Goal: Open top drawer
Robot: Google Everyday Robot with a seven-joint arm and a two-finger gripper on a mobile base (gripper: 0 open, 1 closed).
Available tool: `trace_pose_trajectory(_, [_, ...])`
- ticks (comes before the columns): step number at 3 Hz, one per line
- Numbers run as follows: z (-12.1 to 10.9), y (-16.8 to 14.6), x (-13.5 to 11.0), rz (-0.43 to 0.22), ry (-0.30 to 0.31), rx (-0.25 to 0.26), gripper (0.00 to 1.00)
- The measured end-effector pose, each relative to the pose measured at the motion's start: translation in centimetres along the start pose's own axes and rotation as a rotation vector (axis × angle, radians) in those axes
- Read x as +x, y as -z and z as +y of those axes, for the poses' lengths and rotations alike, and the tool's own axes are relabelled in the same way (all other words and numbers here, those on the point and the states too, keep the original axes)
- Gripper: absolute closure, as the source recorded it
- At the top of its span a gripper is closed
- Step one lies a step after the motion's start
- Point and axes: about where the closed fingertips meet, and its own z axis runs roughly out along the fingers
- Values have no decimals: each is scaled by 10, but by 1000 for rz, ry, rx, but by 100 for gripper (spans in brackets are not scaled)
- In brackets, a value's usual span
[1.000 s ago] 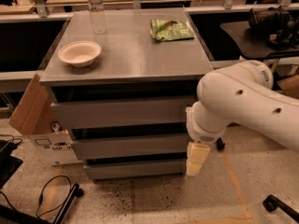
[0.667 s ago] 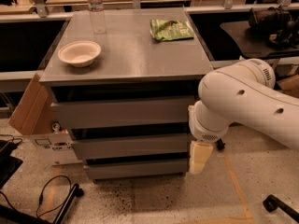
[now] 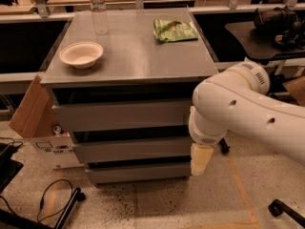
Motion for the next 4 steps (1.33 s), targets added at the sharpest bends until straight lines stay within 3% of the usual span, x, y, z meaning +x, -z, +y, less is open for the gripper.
trace_pose_trajectory(1, [-30,-26,6,96,22,104,0])
trace_pose_trajectory(2, [-52,-50,14,158,31,135,0])
trace_pose_trajectory(4, [-65,-56,4,130,42,154,0])
